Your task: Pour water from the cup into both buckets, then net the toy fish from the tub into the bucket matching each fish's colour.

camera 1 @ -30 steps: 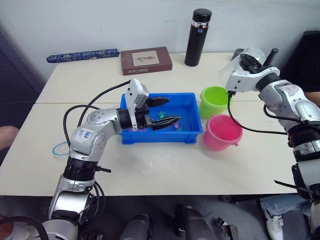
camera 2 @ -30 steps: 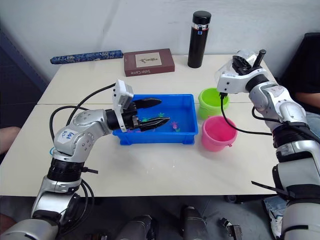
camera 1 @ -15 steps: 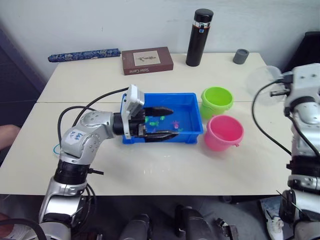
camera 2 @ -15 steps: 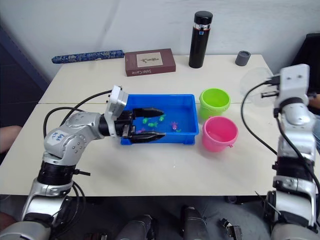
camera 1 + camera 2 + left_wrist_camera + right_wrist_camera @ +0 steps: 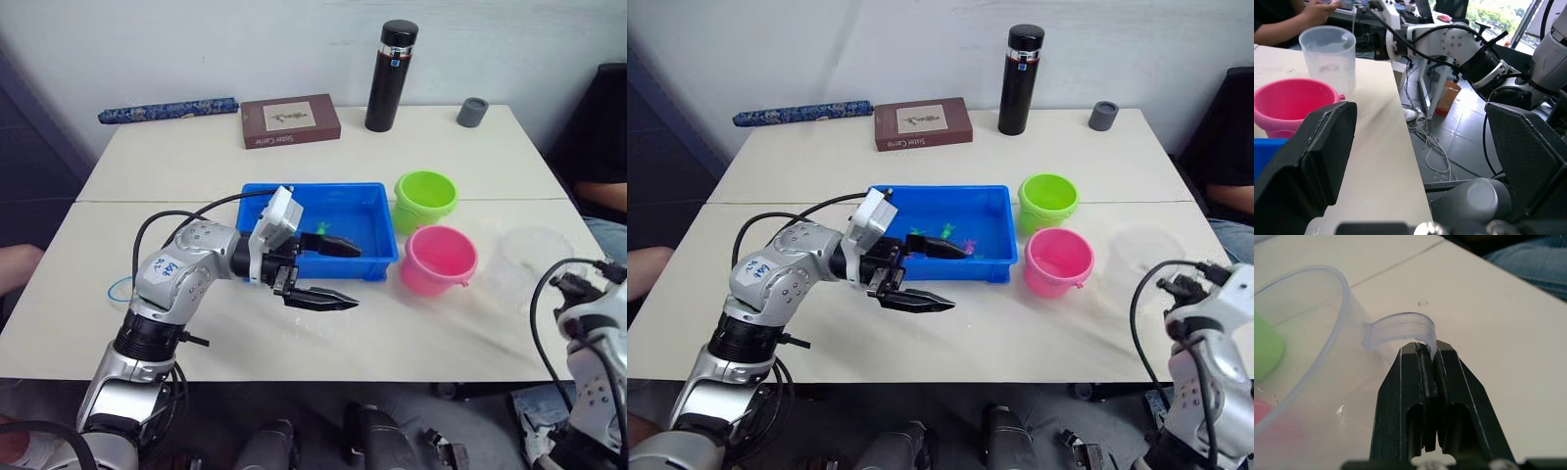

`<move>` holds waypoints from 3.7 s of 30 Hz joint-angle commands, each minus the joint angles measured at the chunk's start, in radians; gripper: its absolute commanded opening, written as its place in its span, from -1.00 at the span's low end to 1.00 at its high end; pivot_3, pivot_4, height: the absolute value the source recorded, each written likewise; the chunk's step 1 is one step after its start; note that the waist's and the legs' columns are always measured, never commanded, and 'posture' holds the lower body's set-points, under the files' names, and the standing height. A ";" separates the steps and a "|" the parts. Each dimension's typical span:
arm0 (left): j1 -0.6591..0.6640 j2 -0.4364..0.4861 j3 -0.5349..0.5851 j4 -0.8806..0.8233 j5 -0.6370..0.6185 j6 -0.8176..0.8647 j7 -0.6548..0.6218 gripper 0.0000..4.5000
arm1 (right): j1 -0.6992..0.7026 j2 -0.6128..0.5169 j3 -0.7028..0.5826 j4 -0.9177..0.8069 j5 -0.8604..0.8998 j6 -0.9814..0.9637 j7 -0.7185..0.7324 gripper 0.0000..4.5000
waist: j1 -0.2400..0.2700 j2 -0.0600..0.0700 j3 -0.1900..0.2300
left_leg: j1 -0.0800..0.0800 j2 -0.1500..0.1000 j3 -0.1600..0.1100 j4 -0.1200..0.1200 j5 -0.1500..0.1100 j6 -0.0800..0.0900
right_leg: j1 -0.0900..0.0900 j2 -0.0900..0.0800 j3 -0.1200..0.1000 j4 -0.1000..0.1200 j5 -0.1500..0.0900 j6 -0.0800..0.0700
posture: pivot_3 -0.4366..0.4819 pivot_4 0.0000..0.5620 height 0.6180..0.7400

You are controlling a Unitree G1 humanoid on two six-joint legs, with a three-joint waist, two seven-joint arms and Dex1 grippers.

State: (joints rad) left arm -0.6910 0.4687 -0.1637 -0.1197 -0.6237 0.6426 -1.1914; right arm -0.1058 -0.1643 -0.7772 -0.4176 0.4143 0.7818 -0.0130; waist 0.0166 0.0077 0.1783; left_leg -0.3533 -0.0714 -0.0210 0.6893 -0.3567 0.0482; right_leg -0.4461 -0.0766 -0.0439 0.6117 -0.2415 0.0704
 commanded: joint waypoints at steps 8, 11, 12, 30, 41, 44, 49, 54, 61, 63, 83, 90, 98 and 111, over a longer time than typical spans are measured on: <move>-0.080 -0.043 0.008 0.044 -0.022 0.009 -0.021 1.00 | 0.131 0.092 0.007 0.019 0.016 -0.203 -0.043 -0.68 | 0.004 0.000 0.000 | 0.000 0.000 0.000 -0.001 0.000 0.000 | 0.000 0.000 0.001 0.000 0.000 0.000 | -0.05 -0.47 1.00; -0.095 -0.046 0.008 0.057 -0.026 0.015 -0.034 1.00 | 0.178 0.107 0.018 -0.029 0.033 -0.218 -0.055 -0.13 | 0.004 0.000 0.000 | 0.000 0.000 0.000 -0.002 0.000 0.000 | 0.000 0.000 0.001 0.000 0.000 0.000 | -0.05 -0.47 1.00; -0.098 -0.047 0.008 0.060 -0.026 0.016 -0.037 1.00 | 0.197 0.110 0.025 -0.050 0.035 -0.217 -0.059 0.02 | 0.004 0.000 0.000 | 0.000 0.000 0.000 -0.002 0.000 0.000 | 0.000 0.000 0.001 0.000 0.000 0.000 | -0.05 -0.47 1.00; 0.085 0.025 0.142 0.037 0.016 0.004 0.133 1.00 | 0.426 -0.617 -0.108 -0.459 0.710 0.061 0.374 0.97 | 0.001 -0.002 0.001 | 0.003 0.001 0.003 -0.004 0.000 0.002 | 0.001 0.001 0.004 -0.005 0.000 0.000 | -0.05 -0.47 1.00; 0.681 0.198 0.613 -0.227 -0.002 0.101 0.419 1.00 | -0.340 -0.743 0.648 -0.043 0.523 -0.029 0.753 0.97 | 0.002 -0.012 0.004 | 0.000 0.004 0.001 -0.004 -0.002 0.003 | 0.000 0.001 0.000 -0.012 -0.001 0.000 | -0.05 -0.47 1.00; 0.876 0.195 0.763 -0.272 0.014 0.076 0.435 1.00 | -0.436 -0.693 0.771 0.030 0.431 -0.078 0.856 0.97 | 0.007 -0.012 0.003 | -0.001 0.004 0.001 -0.005 -0.003 0.004 | 0.000 0.001 -0.001 -0.016 0.000 0.000 | -0.05 -0.47 1.00; 1.139 0.156 0.942 -0.263 0.050 -0.003 0.436 1.00 | -0.516 -0.615 0.876 0.102 0.336 -0.130 0.963 0.97 | 0.013 -0.012 0.003 | -0.003 0.003 0.000 -0.005 -0.006 0.007 | 0.001 0.000 -0.003 -0.021 -0.001 0.000 | -0.05 -0.47 1.00; 1.181 0.220 0.987 -0.171 0.073 -0.049 0.404 1.00 | -0.544 -0.558 0.901 0.132 0.283 -0.148 0.997 0.97 | 0.017 -0.013 0.003 | -0.002 0.002 0.000 -0.005 -0.007 0.009 | 0.002 -0.001 -0.003 -0.021 0.000 0.000 | -0.05 -0.47 1.00; 0.927 0.509 0.764 0.132 0.174 -0.061 0.289 1.00 | -0.519 -0.520 0.914 0.096 0.222 -0.153 0.990 0.97 | 0.010 -0.012 0.003 | -0.001 0.003 -0.001 -0.005 -0.008 0.006 | 0.001 -0.001 -0.004 -0.017 -0.001 -0.001 | -0.05 -0.47 1.00; 0.786 0.574 0.635 0.248 0.226 -0.062 0.252 1.00 | -0.497 -0.515 0.912 0.072 0.210 -0.154 0.980 0.97 | 0.006 -0.012 0.003 | -0.001 0.003 0.000 -0.005 -0.008 0.006 | 0.001 -0.001 -0.003 -0.016 -0.001 0.000 | -0.05 -0.47 1.00; -0.327 0.337 -0.040 1.394 0.819 -0.391 0.369 0.89 | -0.266 -0.505 0.757 -0.252 0.275 0.011 0.716 0.99 | 0.007 -0.016 0.001 | -0.005 -0.001 0.006 -0.002 -0.009 0.008 | -0.008 -0.003 -0.010 -0.004 0.000 0.001 | -0.05 -0.47 1.00; -0.348 0.292 -0.012 1.445 0.828 -0.401 0.418 -0.33 | -0.225 -0.536 0.706 -0.314 0.311 0.042 0.678 1.00 | 0.010 -0.016 0.001 | -0.005 -0.001 0.004 0.006 -0.009 0.007 | -0.003 -0.003 -0.010 -0.003 0.000 0.001 | -0.05 -0.47 1.00; -0.400 0.360 0.072 1.339 0.753 -0.438 0.258 -0.99 | -0.247 -0.594 0.682 -0.298 0.361 0.052 0.720 1.00 | 0.008 -0.018 0.002 | -0.006 0.000 0.004 0.008 -0.009 0.007 | -0.004 -0.003 -0.009 -0.002 0.001 0.002 | -0.05 -0.47 1.00; -0.123 0.385 0.011 0.185 0.513 -0.194 -0.139 -0.99 | -0.494 -0.624 0.754 -0.117 0.379 0.047 0.871 1.00 | 0.008 -0.019 0.001 | -0.018 -0.001 0.004 0.012 -0.008 0.008 | -0.014 -0.004 -0.007 -0.001 0.001 0.003 | -0.05 -0.47 1.00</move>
State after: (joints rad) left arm -0.8230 0.8744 -0.1168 0.1591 -0.0975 0.4363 -1.3330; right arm -0.5642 -0.7965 -0.0284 -0.5397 0.7724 0.8292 0.8455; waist 0.0250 -0.0112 0.1797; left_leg -0.3709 -0.0721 -0.0170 0.7018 -0.3651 0.0565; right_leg -0.4598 -0.0810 -0.0510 0.6110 -0.2402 0.0735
